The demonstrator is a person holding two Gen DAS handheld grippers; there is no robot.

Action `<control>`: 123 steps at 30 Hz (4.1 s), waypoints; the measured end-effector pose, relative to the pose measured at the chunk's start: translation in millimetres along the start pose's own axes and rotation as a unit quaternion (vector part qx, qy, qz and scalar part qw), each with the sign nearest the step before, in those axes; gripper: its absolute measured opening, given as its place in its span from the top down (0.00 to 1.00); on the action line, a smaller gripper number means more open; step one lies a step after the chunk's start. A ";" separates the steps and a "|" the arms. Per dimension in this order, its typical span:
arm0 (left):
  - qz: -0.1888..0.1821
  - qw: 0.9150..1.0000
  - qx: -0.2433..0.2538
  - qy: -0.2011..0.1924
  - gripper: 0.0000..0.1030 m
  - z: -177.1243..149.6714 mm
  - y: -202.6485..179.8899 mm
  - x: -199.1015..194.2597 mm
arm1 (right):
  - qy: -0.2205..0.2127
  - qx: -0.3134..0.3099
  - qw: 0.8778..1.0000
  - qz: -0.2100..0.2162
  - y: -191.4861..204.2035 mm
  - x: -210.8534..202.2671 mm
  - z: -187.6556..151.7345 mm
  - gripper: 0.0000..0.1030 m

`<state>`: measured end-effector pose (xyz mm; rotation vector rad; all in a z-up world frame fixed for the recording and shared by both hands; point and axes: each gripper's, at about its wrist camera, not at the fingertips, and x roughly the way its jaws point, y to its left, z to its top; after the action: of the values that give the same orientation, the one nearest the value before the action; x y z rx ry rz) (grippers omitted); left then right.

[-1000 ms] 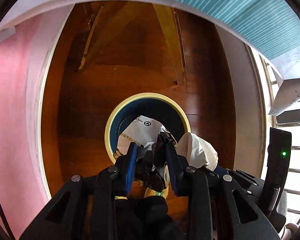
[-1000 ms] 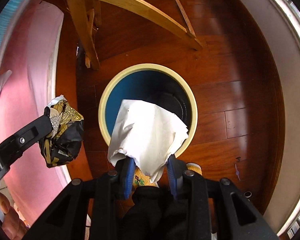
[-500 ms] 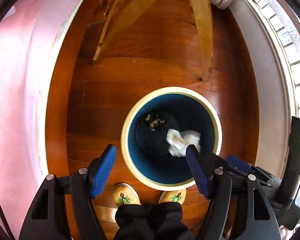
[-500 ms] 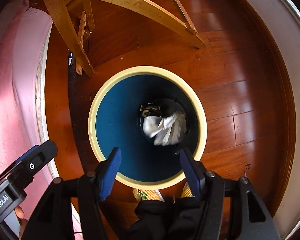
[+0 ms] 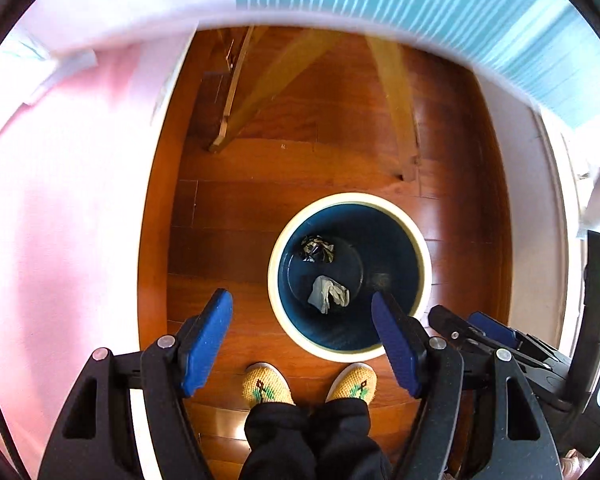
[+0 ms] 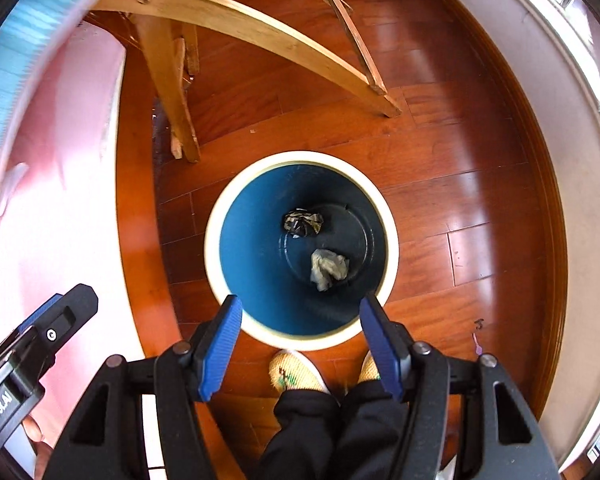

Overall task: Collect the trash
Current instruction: 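Raise both tools back toward the table, then grasp the red paper with the right gripper, then grasp the black card with the left gripper while the right holds the red paper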

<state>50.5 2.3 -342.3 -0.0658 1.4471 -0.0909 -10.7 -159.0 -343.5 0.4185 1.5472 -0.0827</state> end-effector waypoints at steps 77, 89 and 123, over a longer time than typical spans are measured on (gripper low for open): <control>0.047 0.983 -0.059 -0.166 0.30 298.6 -54.4 -284.8 | -0.173 -0.101 0.978 0.054 87.0 -282.1 316.2 0.07; 0.049 0.987 -0.058 -0.141 0.30 340.6 -65.0 -263.1 | -0.103 -0.127 0.982 0.100 94.5 -252.4 344.6 0.05; 0.036 0.995 0.080 0.039 0.30 429.8 -109.0 -164.4 | -0.048 -0.140 0.973 0.179 67.2 -266.3 367.3 0.78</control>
<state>454.8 -93.6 -116.5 0.1228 1.5141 -0.1520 349.4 -266.8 -80.8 0.4535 1.3420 0.3870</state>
